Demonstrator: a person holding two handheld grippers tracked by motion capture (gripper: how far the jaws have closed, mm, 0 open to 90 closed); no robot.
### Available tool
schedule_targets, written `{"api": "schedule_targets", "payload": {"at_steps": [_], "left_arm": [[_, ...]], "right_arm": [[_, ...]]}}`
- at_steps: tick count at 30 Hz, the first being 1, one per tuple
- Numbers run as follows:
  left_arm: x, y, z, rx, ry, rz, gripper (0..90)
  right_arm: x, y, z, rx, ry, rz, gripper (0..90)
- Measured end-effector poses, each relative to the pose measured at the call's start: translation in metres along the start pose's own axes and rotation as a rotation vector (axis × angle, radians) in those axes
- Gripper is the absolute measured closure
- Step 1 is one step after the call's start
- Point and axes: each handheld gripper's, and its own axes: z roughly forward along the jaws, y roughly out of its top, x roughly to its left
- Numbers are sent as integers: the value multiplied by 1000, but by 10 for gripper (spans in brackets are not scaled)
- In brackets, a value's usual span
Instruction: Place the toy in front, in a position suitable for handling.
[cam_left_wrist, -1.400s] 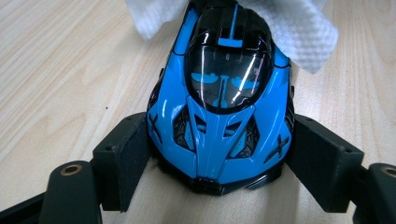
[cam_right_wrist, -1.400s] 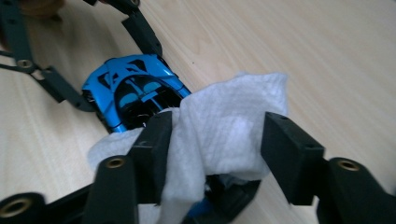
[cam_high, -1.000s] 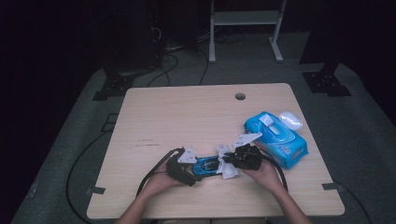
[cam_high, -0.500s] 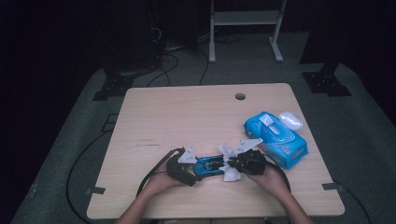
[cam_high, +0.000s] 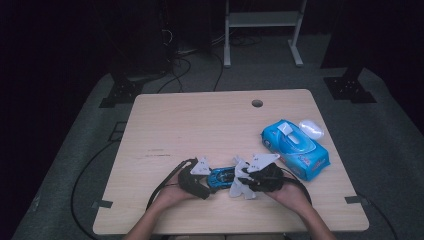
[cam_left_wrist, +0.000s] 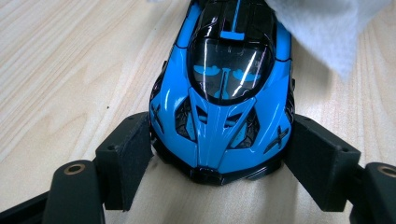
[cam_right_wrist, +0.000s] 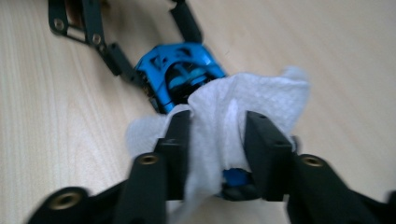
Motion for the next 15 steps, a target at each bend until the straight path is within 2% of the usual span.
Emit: {"api": "schedule_targets", "payload": {"at_steps": [1,2,3,4,5,6,7,8,9,10,11,12,13,14,15], "left_arm": [[0,0,0,0,1,0,254],[0,0,0,0,1,0,254],[0,0,0,0,0,3,254],[0,0,0,0,0,3,254],[0,0,0,-2,0,1,254],[0,0,0,-2,0,1,254],[0,0,0,0,-2,-1,254],[0,0,0,0,-2,-1,254],[1,0,0,-1,-3,2,254],[1,0,0,-1,-3,2,254],[1,1,0,0,-3,6,254],[1,1,0,-1,-3,5,254],[1,1,0,2,-4,10,253],[1,1,0,2,-4,10,253],[1,0,0,2,-6,9,253]], "right_arm": [[-2,0,-5,-19,-18,10,523],[-2,0,-5,-19,-18,10,523],[-10,0,-10,-54,-22,36,464],[-10,0,-10,-54,-22,36,464],[-21,0,-7,-61,-5,58,413],[-21,0,-7,-61,-5,58,413],[-29,1,2,-58,30,74,396],[-29,1,2,-58,30,74,396],[-37,3,12,-25,63,90,388],[-37,3,12,-25,63,90,388],[-41,4,19,-15,85,104,389],[-49,8,35,52,104,141,431],[-51,8,39,59,120,151,468],[-51,8,39,59,120,151,468],[-56,8,45,48,169,211,587]]}}
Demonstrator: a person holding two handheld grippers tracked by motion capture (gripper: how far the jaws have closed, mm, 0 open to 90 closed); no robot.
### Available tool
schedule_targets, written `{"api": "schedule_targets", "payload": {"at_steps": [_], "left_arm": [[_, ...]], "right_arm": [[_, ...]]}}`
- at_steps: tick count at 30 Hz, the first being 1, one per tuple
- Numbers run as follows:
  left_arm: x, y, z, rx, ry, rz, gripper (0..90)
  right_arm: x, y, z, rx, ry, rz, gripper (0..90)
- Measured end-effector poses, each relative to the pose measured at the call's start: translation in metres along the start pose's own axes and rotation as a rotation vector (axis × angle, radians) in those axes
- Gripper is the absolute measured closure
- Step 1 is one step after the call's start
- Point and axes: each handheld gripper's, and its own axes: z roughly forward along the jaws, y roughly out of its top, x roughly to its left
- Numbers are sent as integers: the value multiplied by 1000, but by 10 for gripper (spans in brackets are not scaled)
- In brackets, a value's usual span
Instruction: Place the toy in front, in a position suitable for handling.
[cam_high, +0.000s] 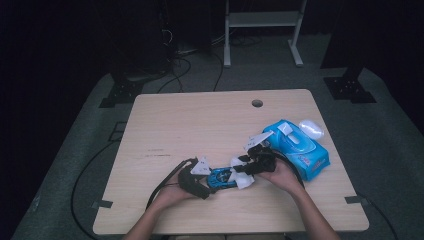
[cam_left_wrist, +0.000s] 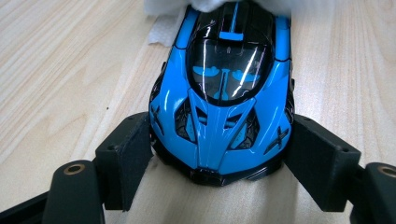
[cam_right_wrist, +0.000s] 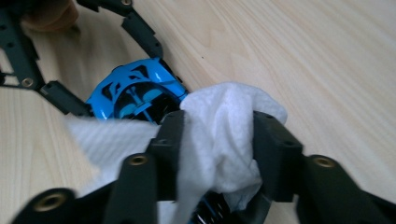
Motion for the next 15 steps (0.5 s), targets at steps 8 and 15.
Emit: {"api": "schedule_targets", "payload": {"at_steps": [8,15], "left_arm": [[-1,2,1,4,2,-3,254],[-1,1,1,2,3,-8,253]], "right_arm": [[6,2,3,-22,16,40,792],[61,26,40,19,62,-122,797]]}}
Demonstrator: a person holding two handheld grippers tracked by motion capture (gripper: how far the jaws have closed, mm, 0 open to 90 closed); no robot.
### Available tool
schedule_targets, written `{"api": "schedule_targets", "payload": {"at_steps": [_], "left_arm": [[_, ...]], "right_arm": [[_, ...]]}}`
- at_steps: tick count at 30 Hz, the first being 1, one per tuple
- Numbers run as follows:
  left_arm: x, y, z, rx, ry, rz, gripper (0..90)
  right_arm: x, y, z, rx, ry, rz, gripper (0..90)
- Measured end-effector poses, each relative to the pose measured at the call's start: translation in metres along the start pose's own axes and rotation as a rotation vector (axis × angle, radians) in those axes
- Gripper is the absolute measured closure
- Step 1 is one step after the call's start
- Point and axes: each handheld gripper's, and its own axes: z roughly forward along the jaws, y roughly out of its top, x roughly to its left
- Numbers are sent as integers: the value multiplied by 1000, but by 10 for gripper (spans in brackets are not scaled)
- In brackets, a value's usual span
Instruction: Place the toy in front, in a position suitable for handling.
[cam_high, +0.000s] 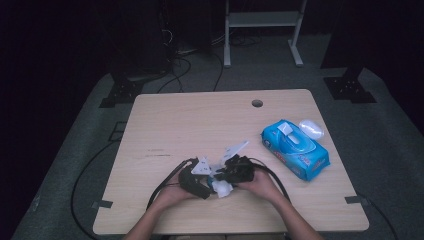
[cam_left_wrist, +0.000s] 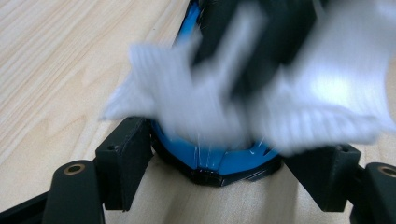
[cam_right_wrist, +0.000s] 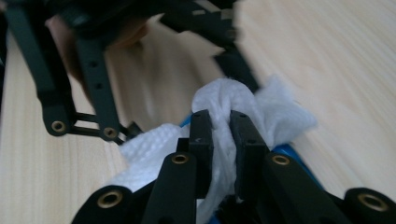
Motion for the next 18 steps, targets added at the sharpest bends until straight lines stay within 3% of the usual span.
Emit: {"api": "schedule_targets", "payload": {"at_steps": [1,2,4,5,7,9,12,13,15,17,18], "left_arm": [[0,0,0,-2,0,0,253],[0,0,0,-3,0,0,254],[0,-1,0,-5,1,-2,254],[0,0,0,-6,2,-1,255],[-1,1,1,-5,3,2,254],[-1,1,1,-4,4,5,254],[-1,1,1,-6,4,2,254],[-1,1,1,-5,5,3,253],[-1,0,0,-4,5,2,254],[-1,0,1,-6,7,0,255],[-1,0,1,-6,7,0,255]], "right_arm": [[0,0,0,0,0,0,797],[8,3,2,16,-38,-56,796],[8,2,0,17,-51,-57,796],[0,-1,-8,9,-90,-25,797],[-5,-4,-15,-6,-89,27,799],[0,-3,-11,11,-94,-2,800],[11,2,2,30,-53,-39,799],[20,6,11,30,-65,-90,799],[18,10,12,41,-66,-85,798],[10,9,6,36,-119,-60,799],[10,9,6,36,-119,-60,799]]}}
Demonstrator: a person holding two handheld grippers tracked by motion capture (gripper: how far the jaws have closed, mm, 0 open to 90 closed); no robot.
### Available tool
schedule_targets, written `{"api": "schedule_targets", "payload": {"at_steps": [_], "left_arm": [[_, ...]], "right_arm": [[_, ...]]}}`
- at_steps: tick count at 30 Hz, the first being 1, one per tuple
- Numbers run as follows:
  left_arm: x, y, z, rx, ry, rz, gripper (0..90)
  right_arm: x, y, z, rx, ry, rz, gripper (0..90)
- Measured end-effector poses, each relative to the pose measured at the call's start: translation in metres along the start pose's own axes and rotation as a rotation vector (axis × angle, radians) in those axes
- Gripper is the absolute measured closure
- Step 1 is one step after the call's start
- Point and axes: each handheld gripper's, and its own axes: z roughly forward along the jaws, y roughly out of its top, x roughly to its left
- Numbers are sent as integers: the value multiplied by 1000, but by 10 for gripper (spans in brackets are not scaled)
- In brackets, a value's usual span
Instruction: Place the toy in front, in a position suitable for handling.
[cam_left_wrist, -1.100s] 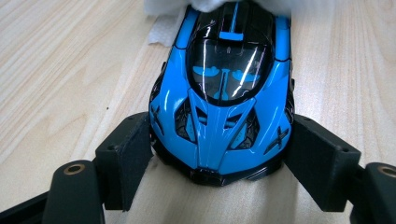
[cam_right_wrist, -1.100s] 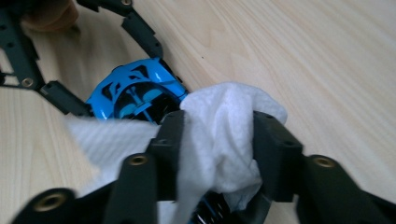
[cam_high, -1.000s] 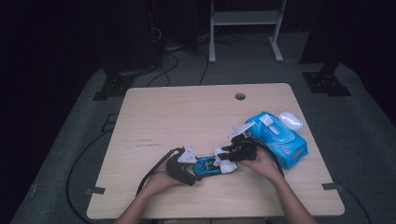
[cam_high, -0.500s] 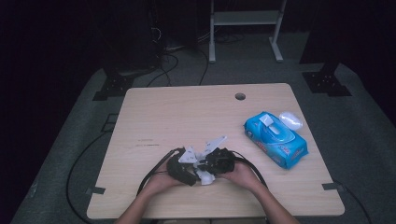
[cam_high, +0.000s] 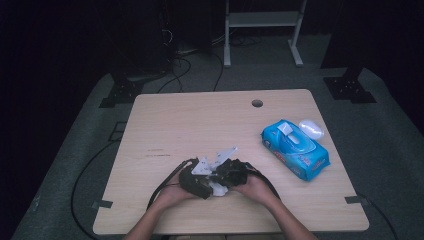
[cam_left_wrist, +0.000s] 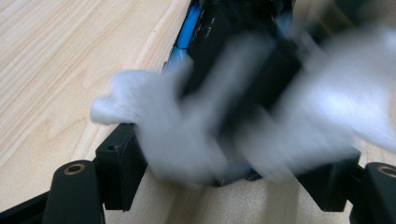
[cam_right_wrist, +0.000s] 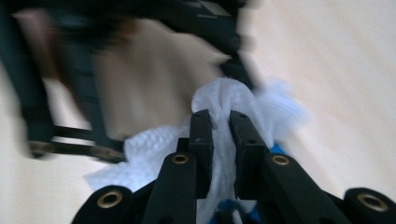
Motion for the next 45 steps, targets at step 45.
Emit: {"api": "schedule_targets", "payload": {"at_steps": [45], "left_arm": [[2,-2,-1,-6,-2,5,255]], "right_arm": [[-48,-35,-31,-26,-67,250,801]]}}
